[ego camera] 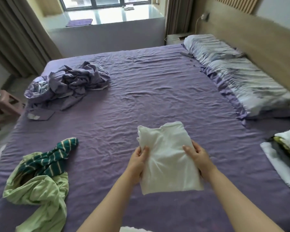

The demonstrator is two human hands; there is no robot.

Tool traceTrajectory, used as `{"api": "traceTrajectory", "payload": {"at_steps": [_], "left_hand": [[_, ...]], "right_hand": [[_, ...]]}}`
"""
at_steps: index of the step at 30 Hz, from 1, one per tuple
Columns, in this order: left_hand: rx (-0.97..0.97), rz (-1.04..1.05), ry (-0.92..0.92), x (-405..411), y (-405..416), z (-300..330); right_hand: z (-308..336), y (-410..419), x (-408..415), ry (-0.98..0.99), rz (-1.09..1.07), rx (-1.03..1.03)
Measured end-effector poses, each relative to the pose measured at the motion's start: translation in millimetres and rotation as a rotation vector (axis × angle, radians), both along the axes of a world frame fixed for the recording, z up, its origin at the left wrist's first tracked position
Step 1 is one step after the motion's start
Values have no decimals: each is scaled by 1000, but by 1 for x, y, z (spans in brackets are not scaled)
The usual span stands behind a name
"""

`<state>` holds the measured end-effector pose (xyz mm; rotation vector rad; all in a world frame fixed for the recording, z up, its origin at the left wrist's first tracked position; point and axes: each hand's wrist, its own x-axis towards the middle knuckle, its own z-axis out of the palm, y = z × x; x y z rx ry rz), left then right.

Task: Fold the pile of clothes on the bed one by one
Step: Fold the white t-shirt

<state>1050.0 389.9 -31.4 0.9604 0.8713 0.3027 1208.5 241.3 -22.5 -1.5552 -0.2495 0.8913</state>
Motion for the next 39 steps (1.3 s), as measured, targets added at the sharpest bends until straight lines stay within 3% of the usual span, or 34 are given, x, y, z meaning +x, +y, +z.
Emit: {"api": "traceTrajectory", "payload": {"at_steps": [10, 20, 27, 39], "left_hand": [[47, -151, -137, 79, -181, 69], [-17, -390, -195, 181, -322, 92], [-12, -490, -173, 246, -353, 88], [-64, -596, -119, 360, -341, 65]], "right_hand": [[69, -205, 56, -109, -79, 101], [112, -377, 133, -289, -226, 30], [91, -418, 186, -291, -266, -98], [72, -415, 289, -210, -190, -340]]}}
